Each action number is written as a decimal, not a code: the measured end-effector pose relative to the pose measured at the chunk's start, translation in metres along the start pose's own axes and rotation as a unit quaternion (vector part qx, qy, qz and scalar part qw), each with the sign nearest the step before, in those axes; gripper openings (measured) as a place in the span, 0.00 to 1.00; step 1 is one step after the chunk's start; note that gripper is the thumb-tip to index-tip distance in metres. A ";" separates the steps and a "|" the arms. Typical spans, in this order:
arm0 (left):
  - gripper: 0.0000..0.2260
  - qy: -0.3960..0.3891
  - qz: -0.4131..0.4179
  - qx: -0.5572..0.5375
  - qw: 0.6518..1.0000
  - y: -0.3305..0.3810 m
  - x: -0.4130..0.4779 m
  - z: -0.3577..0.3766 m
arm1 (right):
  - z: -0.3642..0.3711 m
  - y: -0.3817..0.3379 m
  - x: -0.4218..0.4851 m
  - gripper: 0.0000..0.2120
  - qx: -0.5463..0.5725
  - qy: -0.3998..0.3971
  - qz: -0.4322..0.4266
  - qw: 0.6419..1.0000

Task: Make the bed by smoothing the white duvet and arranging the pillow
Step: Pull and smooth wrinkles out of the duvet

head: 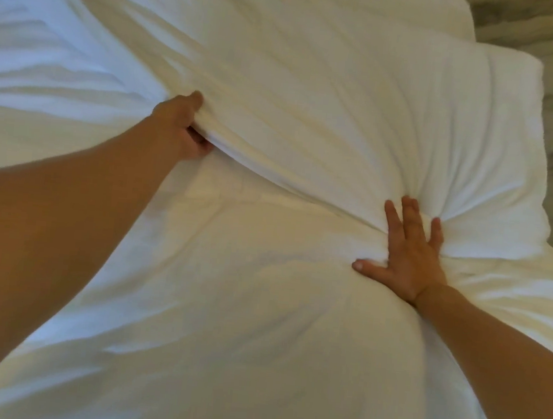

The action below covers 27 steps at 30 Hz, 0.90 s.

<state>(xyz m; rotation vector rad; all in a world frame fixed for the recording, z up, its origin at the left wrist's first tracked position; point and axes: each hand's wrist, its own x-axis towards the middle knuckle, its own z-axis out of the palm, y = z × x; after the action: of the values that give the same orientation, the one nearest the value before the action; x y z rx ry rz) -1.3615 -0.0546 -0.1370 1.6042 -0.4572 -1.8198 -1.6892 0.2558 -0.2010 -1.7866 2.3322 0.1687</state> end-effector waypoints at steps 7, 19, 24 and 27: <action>0.10 0.010 0.083 -0.115 0.990 -0.023 -0.068 -0.034 | -0.005 -0.001 -0.007 0.64 0.023 0.007 -0.004 1.000; 0.20 0.073 0.004 -0.080 0.994 -0.090 -0.081 -0.080 | -0.024 -0.003 -0.025 0.63 0.068 -0.013 0.008 0.998; 0.21 0.075 0.022 -0.087 0.993 -0.097 -0.093 -0.080 | -0.026 -0.086 -0.069 0.54 0.160 0.029 0.020 0.986; 0.21 0.062 0.031 -0.090 0.994 -0.099 -0.088 -0.082 | -0.029 -0.153 -0.071 0.47 0.163 0.079 0.008 0.983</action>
<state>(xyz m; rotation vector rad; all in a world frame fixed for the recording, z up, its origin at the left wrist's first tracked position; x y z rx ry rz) -1.3033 0.0896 -0.1513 1.5515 -0.2749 -1.6544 -1.5271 0.2759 -0.1520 -1.6705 2.3123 -0.3469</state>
